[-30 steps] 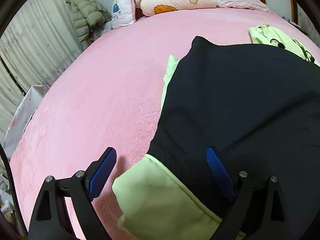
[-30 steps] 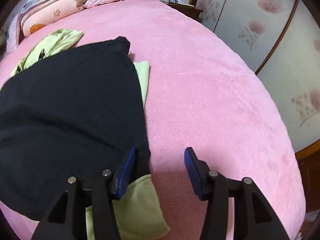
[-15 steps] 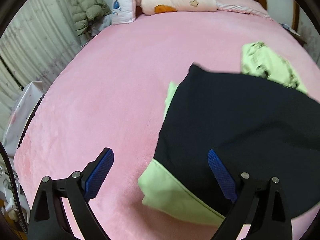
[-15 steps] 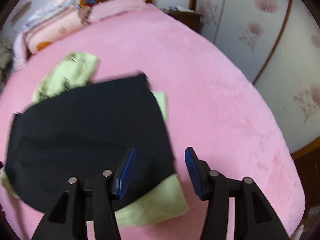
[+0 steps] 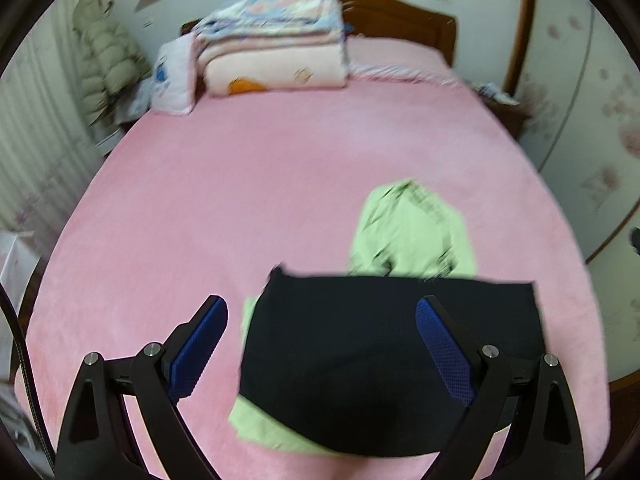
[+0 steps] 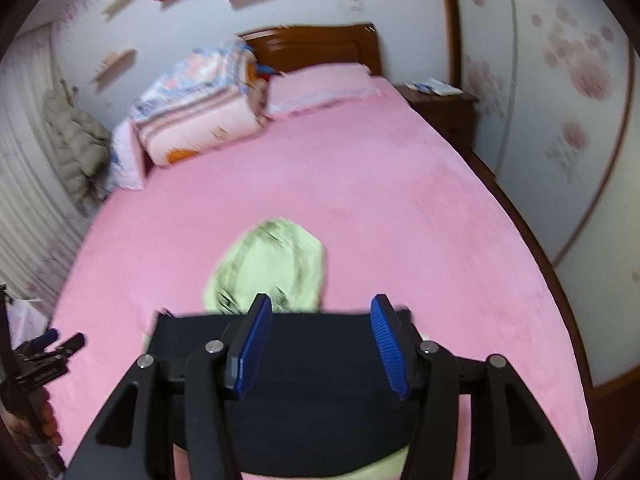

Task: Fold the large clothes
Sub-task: 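Lower the folded hem onto the jacket and open both grippers, then grasp the lime-green hood with both grippers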

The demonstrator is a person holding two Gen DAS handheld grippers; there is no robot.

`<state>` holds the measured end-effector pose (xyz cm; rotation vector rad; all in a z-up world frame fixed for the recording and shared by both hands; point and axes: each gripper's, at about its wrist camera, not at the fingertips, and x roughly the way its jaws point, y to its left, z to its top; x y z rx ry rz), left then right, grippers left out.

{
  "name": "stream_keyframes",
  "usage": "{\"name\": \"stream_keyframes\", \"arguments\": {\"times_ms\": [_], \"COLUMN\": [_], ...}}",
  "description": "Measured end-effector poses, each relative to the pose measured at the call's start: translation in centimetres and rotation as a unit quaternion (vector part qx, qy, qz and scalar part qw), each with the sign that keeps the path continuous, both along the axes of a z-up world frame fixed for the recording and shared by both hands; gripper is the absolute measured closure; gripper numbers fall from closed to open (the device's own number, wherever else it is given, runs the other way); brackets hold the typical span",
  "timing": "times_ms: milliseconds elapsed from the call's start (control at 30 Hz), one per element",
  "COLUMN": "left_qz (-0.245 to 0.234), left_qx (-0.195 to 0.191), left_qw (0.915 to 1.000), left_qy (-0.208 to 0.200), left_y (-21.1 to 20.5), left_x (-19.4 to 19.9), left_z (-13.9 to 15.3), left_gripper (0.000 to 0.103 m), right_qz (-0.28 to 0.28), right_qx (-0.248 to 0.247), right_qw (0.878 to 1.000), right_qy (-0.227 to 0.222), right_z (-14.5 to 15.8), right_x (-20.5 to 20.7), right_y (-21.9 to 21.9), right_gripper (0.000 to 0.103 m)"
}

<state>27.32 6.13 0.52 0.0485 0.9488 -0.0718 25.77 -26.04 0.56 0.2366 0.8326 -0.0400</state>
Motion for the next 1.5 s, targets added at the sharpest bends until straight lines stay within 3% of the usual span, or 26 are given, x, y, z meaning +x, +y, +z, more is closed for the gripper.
{"name": "stream_keyframes", "arguments": {"times_ms": [100, 233, 333, 400, 567, 733, 933, 1100, 1200, 1333, 1367, 1433, 1467, 1500], "left_qz": [-0.024, -0.040, -0.046, -0.043, -0.051, -0.043, -0.026, -0.004, 0.005, 0.007, 0.005, -0.008, -0.013, -0.022], "left_qx": [-0.020, -0.017, -0.005, 0.018, 0.044, 0.063, 0.074, 0.050, 0.015, -0.014, -0.021, -0.042, -0.051, -0.065], "left_qw": [0.9994, 0.9983, 0.9974, 0.9966, 0.9965, 0.9967, 0.9941, 0.9918, 0.9895, 0.9892, 0.9889, 0.9879, 0.9873, 0.9861], "left_qy": [-0.016, -0.039, -0.056, -0.068, -0.049, 0.026, 0.075, 0.118, 0.144, 0.146, 0.147, 0.149, 0.150, 0.152], "left_y": [-1.6, -4.0, -5.5, -6.7, -7.8, -7.5, -7.3, -6.9, -6.3, -5.9, -5.9, -6.0, -6.0, -6.3], "left_x": [2.1, 5.9, 9.5, 12.8, 20.1, 25.4, 28.6, 30.3, 30.8, 31.5, 31.8, 32.3, 32.5, 32.7], "left_z": [2.8, 4.4, 3.4, 1.1, -7.5, -17.7, -25.2, -29.5, -31.4, -32.2, -32.3, -32.3, -32.3, -32.1], "left_gripper": [0.008, 0.007, 0.007, 0.007, 0.007, 0.007, 0.007, 0.007, 0.007, 0.009, 0.012, 0.036, 0.047, 0.077], "right_qz": [0.023, 0.030, 0.026, 0.023, 0.006, -0.022, -0.051, -0.051, -0.053, -0.051, -0.048, -0.036, -0.033, -0.027], "right_qx": [0.018, 0.034, 0.045, 0.048, 0.040, 0.049, 0.071, 0.081, 0.075, 0.087, 0.095, 0.110, 0.108, 0.105], "right_qw": [0.999, 0.998, 0.998, 0.998, 0.999, 0.996, 0.986, 0.983, 0.982, 0.980, 0.979, 0.978, 0.978, 0.979], "right_qy": [-0.014, -0.032, -0.041, -0.040, -0.005, 0.075, 0.140, 0.156, 0.165, 0.172, 0.172, 0.173, 0.174, 0.173], "right_z": [2.6, 5.2, 5.5, 4.7, -1.7, -12.9, -23.5, -27.2, -28.6, -29.8, -30.1, -30.6, -30.8, -30.9], "right_x": [2.6, 6.4, 9.8, 12.1, 18.9, 23.9, 26.1, 27.1, 27.7, 28.6, 28.8, 29.2, 29.4, 29.6], "right_y": [0.9, 1.6, 1.4, 1.3, 0.5, -0.8, -1.6, -1.1, -1.1, -1.1, -1.2, -1.0, -0.8, -0.5], "right_gripper": [0.051, 0.051, 0.051, 0.048, 0.048, 0.048, 0.048, 0.048, 0.048, 0.048, 0.048, 0.048, 0.058, 0.073]}}
